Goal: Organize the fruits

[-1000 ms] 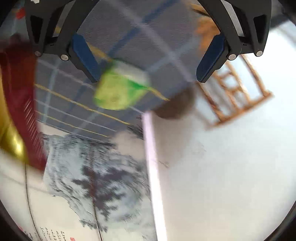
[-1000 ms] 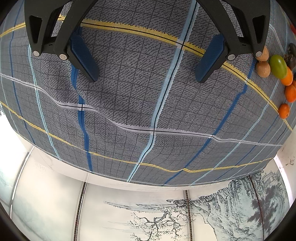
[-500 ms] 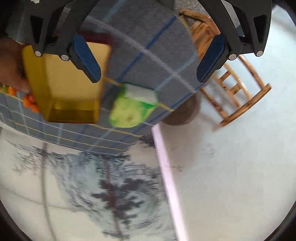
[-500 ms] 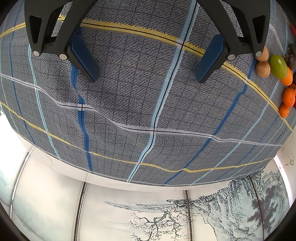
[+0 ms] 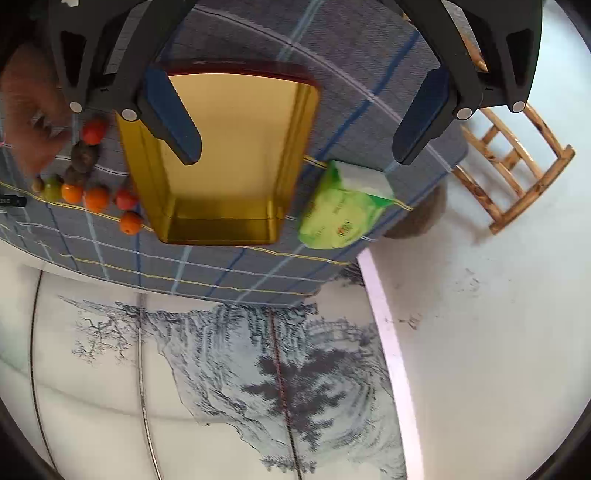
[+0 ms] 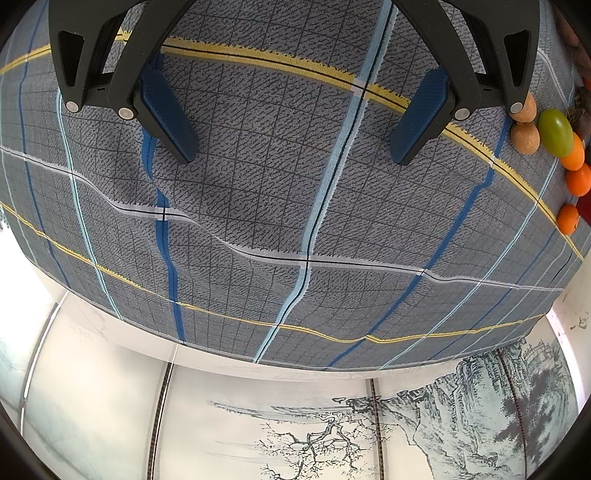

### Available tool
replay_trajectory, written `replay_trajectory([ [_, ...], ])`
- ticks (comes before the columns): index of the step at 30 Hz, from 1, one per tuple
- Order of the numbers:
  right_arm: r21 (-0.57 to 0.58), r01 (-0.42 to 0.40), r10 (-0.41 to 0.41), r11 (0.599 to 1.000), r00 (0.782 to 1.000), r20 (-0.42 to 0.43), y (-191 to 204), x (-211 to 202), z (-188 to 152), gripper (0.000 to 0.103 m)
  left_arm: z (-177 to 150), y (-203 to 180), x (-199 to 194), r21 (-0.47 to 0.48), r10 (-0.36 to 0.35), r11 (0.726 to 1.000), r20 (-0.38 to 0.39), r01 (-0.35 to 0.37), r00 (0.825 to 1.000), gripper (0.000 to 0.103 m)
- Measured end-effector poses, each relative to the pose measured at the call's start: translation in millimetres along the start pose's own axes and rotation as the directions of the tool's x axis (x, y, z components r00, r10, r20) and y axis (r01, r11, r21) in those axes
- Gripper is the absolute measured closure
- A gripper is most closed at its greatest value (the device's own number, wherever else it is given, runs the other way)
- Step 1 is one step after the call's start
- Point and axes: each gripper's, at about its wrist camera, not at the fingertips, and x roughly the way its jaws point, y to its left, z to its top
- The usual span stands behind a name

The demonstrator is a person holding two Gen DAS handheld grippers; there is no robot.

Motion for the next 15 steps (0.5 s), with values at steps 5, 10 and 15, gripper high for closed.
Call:
replay_trajectory([
  [5, 0.0, 0.0, 0.0, 1.0, 1.0, 0.0, -0.2, 0.0, -0.1, 0.0, -1.9, 10.2, 3.3, -0.024, 0.007, 1.0, -0.02, -0.007, 1.0, 0.001],
  [10, 0.0, 0.0, 0.0, 1.0, 1.0, 0.0, 0.0, -0.2, -0.8, 0.0, -5.1, 12.0, 3.1, -0.012, 0.015, 1.0, -0.015, -0.016, 1.0, 0.001],
  [15, 0.0, 0.0, 0.0, 1.0, 1.0, 0.0, -0.1, -0.2, -0.6, 0.0, -4.9, 5.0, 7.5, -0.005, -0.02, 1.0, -0.028, 0.02, 0.999, 0.001],
])
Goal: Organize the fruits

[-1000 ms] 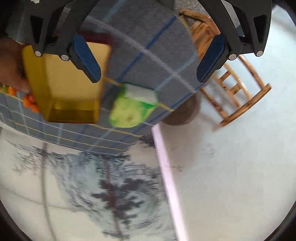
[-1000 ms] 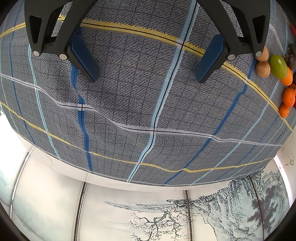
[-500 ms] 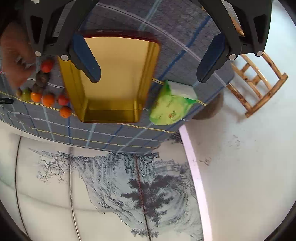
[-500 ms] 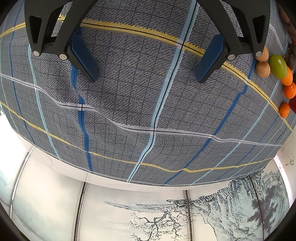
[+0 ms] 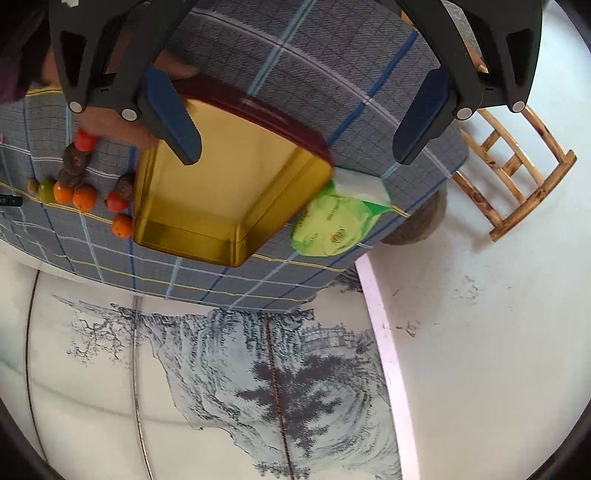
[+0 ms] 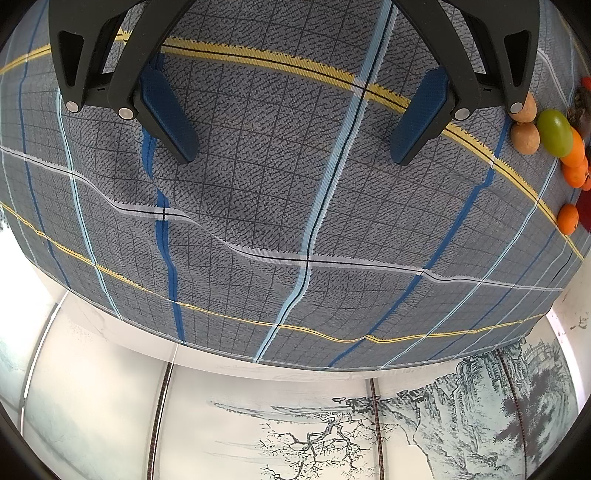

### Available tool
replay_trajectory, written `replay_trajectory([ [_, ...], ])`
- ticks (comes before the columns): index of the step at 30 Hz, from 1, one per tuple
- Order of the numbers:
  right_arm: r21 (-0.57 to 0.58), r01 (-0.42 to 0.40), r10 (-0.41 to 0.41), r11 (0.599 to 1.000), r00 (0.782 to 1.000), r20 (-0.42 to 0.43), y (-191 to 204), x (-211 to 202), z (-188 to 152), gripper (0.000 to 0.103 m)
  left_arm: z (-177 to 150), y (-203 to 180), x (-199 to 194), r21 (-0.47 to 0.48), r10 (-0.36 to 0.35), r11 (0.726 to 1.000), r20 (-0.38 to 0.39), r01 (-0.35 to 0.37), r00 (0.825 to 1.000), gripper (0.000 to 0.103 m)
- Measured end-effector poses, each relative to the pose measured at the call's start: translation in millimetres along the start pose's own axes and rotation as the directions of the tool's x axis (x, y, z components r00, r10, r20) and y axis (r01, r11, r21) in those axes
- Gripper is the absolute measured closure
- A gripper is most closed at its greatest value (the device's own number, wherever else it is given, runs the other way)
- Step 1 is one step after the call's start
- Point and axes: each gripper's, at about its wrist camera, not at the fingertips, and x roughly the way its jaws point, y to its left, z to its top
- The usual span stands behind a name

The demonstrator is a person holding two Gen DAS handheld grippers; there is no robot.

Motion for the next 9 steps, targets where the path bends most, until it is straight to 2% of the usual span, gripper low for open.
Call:
replay_trajectory([
  [4, 0.0, 0.0, 0.0, 1.0, 1.0, 0.0, 0, 0, 1, 0.0, 3, -18, -1, 0.043, -0.033, 0.999, 0.017, 0.032, 0.999, 0.001],
  [9, 0.0, 0.0, 0.0, 1.0, 1.0, 0.0, 0, 0, 0, 0.0, 5, -52, -13, 0.136, -0.133, 0.983, 0.079, 0.121, 0.988, 0.0],
])
